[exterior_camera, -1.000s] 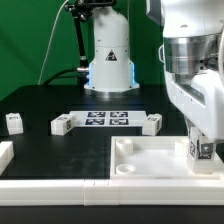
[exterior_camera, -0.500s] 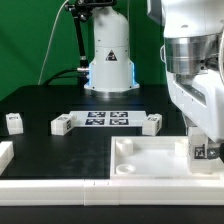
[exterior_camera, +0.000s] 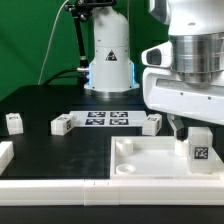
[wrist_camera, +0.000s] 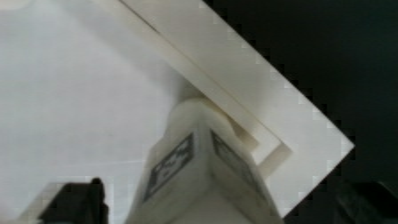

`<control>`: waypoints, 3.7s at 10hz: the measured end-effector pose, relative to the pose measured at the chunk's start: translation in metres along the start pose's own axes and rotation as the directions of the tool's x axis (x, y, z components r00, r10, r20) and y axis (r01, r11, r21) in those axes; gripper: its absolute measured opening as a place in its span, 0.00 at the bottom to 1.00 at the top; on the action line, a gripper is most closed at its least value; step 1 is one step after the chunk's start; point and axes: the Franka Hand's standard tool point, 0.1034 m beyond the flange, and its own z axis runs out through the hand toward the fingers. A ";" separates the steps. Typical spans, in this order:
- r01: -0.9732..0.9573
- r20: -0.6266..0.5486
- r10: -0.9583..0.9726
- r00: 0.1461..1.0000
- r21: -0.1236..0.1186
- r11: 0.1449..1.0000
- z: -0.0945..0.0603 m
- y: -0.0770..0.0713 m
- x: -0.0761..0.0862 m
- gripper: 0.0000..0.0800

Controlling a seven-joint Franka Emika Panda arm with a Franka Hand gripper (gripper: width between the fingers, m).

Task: Assemble one leg

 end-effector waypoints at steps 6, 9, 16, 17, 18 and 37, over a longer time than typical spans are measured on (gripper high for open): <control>0.504 0.002 -0.504 0.864 -0.010 0.864 0.002 0.006 0.006 0.81; 0.588 0.003 -0.588 0.809 -0.009 0.809 0.002 0.007 0.007 0.51; 0.233 0.012 -0.233 0.972 0.007 0.972 0.003 0.007 0.005 0.36; 0.121 0.014 -0.121 0.993 0.010 0.993 0.003 0.007 0.005 0.36; 0.031 0.021 -0.031 0.999 0.022 0.999 0.003 0.008 0.007 0.36; -0.209 0.040 0.209 0.977 0.020 0.978 0.002 0.001 0.000 0.81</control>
Offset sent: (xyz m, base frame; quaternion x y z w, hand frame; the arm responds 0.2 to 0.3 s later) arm 0.0038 -0.0011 -0.0009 0.0029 -0.0135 -0.2544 0.9670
